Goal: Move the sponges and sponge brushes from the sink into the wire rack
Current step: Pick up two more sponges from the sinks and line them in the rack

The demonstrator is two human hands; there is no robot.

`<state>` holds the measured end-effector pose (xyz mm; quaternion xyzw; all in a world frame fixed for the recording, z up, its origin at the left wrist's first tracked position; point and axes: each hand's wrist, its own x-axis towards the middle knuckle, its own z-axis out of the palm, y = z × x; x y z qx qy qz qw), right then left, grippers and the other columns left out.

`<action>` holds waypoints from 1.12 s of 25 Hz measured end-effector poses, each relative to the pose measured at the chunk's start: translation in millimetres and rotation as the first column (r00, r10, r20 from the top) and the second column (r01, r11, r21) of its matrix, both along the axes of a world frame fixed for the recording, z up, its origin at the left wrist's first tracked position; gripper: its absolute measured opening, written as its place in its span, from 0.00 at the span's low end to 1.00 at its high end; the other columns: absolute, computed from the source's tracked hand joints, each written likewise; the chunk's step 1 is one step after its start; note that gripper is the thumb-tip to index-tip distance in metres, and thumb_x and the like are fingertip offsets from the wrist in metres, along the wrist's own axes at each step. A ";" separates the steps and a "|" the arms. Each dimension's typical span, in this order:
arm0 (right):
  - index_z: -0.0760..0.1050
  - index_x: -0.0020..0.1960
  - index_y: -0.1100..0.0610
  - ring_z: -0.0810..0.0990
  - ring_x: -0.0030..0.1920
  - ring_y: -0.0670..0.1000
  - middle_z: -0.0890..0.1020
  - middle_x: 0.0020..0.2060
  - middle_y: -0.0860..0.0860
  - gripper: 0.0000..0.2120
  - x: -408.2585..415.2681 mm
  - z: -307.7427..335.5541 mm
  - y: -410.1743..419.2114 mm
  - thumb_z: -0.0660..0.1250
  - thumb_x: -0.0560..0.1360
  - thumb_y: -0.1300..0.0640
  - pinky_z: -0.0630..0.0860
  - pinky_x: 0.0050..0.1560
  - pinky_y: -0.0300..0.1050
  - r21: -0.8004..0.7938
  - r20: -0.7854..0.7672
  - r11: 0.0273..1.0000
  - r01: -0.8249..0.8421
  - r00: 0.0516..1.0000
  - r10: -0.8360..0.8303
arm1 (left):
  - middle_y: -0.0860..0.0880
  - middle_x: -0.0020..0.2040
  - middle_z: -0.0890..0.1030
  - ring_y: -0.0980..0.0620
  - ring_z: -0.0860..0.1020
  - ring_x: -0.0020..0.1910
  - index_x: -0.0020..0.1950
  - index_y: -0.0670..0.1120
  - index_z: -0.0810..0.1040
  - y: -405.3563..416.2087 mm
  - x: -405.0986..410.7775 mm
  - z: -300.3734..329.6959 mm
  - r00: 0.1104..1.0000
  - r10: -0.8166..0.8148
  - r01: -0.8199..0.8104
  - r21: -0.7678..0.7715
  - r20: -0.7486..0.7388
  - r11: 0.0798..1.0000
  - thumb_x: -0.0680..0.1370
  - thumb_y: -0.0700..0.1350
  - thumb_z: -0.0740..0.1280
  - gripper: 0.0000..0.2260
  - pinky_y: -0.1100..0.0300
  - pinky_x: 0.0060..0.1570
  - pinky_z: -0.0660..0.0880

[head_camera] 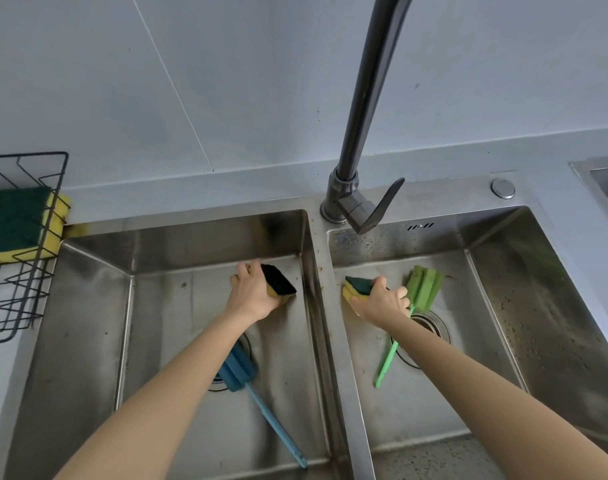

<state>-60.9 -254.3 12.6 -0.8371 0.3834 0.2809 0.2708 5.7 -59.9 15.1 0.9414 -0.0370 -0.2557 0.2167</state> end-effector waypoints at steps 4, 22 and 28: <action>0.62 0.65 0.55 0.65 0.62 0.63 0.65 0.60 0.61 0.25 -14.5 13.7 -1.3 0.62 0.72 0.46 0.66 0.61 0.53 0.055 0.136 0.995 0.078 0.987 -0.085 | 0.39 0.65 0.64 0.40 0.64 0.65 0.69 0.43 0.57 22.4 -20.4 11.0 0.995 0.087 -0.081 -0.106 0.058 0.991 0.68 0.49 0.71 0.36 0.50 0.62 0.66; 0.63 0.65 0.49 0.72 0.57 0.59 0.63 0.51 0.51 0.25 -59.2 127.9 51.3 0.62 0.71 0.42 0.73 0.48 0.49 -0.048 0.613 0.999 -0.013 0.789 0.040 | 0.40 0.65 0.67 0.43 0.71 0.60 0.70 0.45 0.61 85.0 -72.2 116.9 0.885 0.329 -0.184 -0.401 0.328 0.897 0.69 0.50 0.71 0.33 0.59 0.50 0.65; 0.63 0.65 0.47 0.73 0.55 0.58 0.64 0.51 0.50 0.25 -43.4 156.9 108.4 0.62 0.71 0.42 0.74 0.50 0.49 -0.009 0.696 0.994 -0.111 0.713 0.086 | 0.41 0.61 0.71 0.46 0.71 0.57 0.67 0.46 0.66 131.3 -77.3 147.8 0.795 0.411 -0.183 -0.471 0.446 0.863 0.68 0.50 0.72 0.30 0.59 0.48 0.67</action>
